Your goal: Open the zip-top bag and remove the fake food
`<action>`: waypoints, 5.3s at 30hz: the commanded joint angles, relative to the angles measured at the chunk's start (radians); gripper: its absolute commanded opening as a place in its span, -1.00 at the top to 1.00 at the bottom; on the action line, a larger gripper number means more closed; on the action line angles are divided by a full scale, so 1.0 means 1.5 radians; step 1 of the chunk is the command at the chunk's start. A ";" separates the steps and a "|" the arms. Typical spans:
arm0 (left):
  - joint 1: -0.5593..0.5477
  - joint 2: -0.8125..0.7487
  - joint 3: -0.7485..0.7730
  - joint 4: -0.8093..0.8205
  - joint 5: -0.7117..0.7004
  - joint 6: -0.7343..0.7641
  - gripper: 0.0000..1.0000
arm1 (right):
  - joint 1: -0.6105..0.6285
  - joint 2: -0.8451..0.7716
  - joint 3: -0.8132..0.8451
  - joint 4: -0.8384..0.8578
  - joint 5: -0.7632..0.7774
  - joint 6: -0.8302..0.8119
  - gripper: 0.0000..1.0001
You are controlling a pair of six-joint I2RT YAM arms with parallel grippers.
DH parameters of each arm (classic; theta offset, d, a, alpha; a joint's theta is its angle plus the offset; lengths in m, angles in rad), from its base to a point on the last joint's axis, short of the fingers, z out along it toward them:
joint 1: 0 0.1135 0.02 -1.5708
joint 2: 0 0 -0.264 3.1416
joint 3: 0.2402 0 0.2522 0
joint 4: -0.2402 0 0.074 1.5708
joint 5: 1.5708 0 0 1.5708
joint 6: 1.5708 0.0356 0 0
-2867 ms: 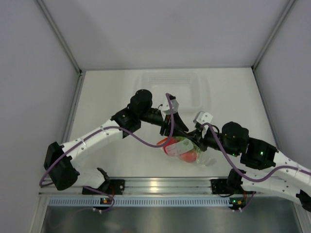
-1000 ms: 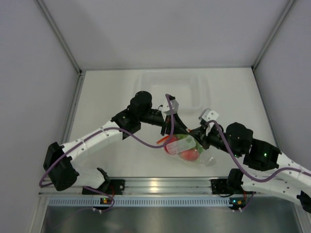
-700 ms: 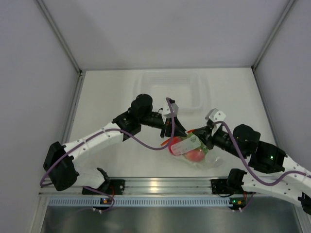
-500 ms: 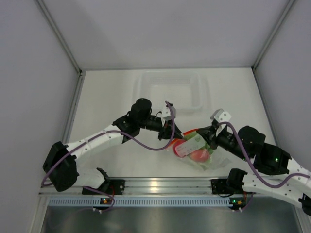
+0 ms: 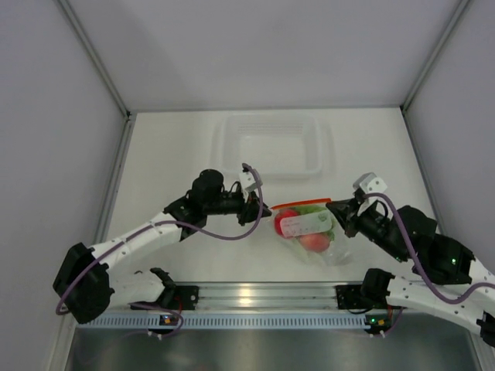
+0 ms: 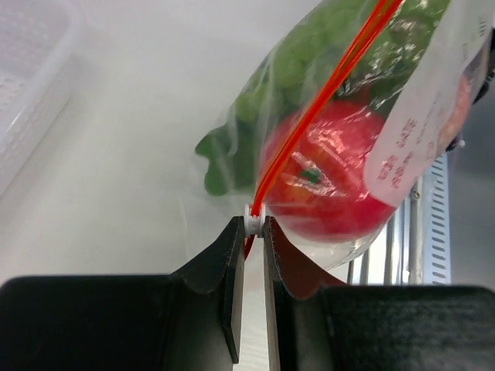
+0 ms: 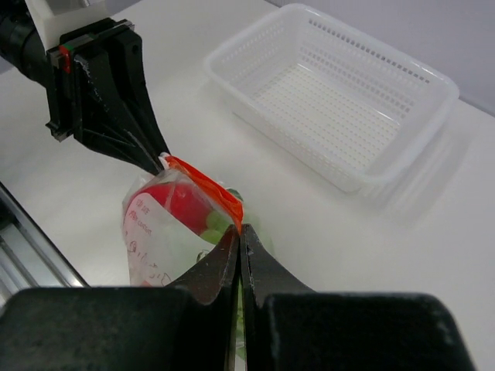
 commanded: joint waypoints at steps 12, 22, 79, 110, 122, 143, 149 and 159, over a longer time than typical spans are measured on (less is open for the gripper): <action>0.012 -0.126 -0.075 -0.030 -0.141 -0.007 1.00 | -0.003 -0.052 0.031 0.050 0.018 0.024 1.00; 0.012 -0.105 -0.054 -0.028 -0.031 -0.013 0.59 | -0.002 -0.055 -0.013 0.085 -0.115 0.010 1.00; -0.029 -0.032 0.005 0.141 -0.118 -0.170 1.00 | -0.003 0.006 -0.100 0.268 -0.037 0.036 0.25; -0.051 -0.243 0.120 -0.298 -0.663 -0.381 1.00 | 0.016 0.373 0.073 0.247 0.032 0.480 -0.70; -0.052 -0.263 0.068 -0.300 -0.701 -0.431 1.00 | -0.011 0.477 0.027 0.286 0.085 0.516 -0.52; -0.058 -0.306 0.095 -0.303 -0.828 -0.442 1.00 | -0.104 0.509 -0.063 0.319 -0.062 0.457 0.97; -0.058 -0.247 0.151 -0.348 -0.836 -0.373 1.00 | -0.180 0.452 -0.056 0.225 -0.036 0.371 1.00; -0.058 -0.205 0.055 -0.216 -0.710 -0.485 1.00 | -0.187 0.345 -0.092 0.262 -0.101 0.324 0.95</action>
